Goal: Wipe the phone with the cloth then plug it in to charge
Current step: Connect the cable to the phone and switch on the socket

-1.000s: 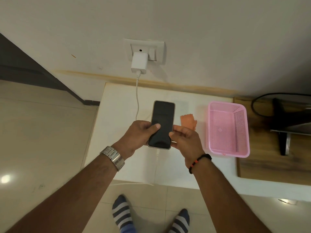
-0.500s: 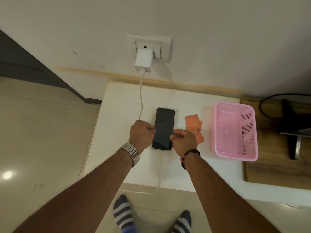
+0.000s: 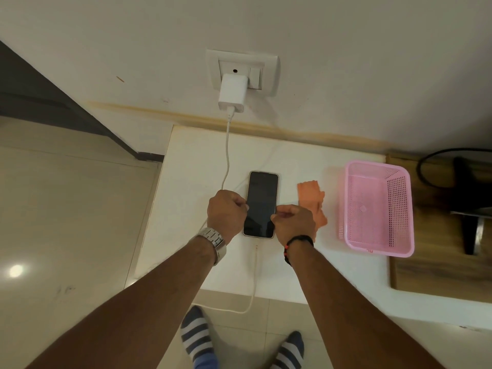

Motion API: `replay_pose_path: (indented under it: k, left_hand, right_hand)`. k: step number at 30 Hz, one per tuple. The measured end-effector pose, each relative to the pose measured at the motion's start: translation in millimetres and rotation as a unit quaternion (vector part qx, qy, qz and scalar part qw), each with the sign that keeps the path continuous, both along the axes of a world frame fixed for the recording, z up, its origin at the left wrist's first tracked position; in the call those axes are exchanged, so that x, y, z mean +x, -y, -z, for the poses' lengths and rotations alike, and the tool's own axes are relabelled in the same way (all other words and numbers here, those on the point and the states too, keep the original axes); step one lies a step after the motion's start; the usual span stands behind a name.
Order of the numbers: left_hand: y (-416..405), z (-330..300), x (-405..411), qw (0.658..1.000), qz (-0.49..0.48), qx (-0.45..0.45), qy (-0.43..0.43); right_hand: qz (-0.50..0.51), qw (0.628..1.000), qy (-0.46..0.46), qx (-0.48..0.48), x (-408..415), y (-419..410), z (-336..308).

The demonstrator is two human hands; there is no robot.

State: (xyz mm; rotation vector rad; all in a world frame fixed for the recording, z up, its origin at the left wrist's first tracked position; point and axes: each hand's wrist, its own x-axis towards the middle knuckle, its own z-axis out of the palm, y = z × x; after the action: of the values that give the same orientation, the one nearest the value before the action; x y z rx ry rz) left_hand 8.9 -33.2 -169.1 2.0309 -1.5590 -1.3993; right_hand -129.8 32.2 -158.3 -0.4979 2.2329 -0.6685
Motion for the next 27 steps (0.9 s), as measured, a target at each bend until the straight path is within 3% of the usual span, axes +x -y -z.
replay_pose_path:
  k: [22, 27]
  left_hand:
    - [-29, -24, 35, 1.000, 0.005, 0.021, -0.023]
    - [-31, -51, 48, 0.994, -0.050, 0.030, -0.091]
  right_hand:
    - [0.012, 0.999, 0.032, -0.021, -3, -28, -9]
    - [0.031, 0.996, 0.063, -0.061, 5, -31, -29]
